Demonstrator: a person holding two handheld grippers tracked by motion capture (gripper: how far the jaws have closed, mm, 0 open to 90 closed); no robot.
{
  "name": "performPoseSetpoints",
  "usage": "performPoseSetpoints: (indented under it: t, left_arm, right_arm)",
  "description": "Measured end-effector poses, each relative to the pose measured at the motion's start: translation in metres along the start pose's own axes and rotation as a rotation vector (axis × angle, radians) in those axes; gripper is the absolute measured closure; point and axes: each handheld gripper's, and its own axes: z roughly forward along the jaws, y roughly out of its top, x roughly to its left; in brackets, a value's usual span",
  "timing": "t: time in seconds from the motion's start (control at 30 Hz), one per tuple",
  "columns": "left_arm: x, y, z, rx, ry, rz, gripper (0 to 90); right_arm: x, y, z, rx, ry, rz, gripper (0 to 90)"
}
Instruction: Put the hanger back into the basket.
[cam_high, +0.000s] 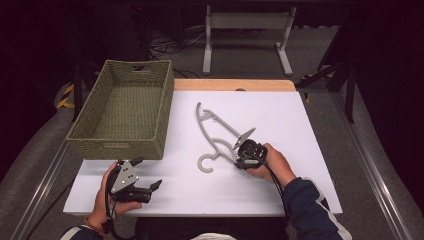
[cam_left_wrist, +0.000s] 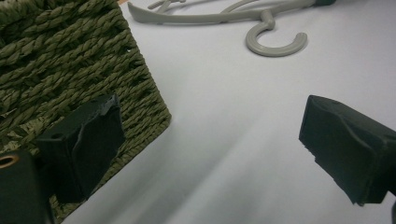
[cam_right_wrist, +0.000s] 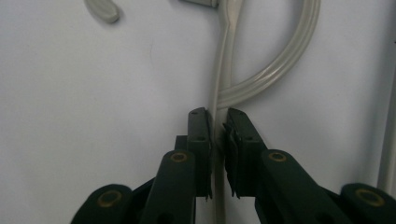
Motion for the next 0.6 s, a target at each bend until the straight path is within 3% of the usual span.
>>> performPoseSetpoints:
  t: [0.3, 0.47, 0.6]
  left_arm:
    - [0.000, 0.001, 0.000, -0.011, -0.007, -0.013, 7.2]
    - [0.001, 0.001, 0.000, -0.013, -0.012, -0.022, 8.1]
    - [-0.001, 0.002, 0.001, -0.020, -0.025, -0.028, 9.1]
  right_arm:
    - [-0.002, -0.009, -0.001, -0.073, 0.015, 0.018, 82.6]
    - [-0.005, -0.012, -0.006, -0.153, 0.028, 0.049, 82.6]
    - [-0.009, -0.016, -0.016, -0.253, 0.032, 0.106, 82.5]
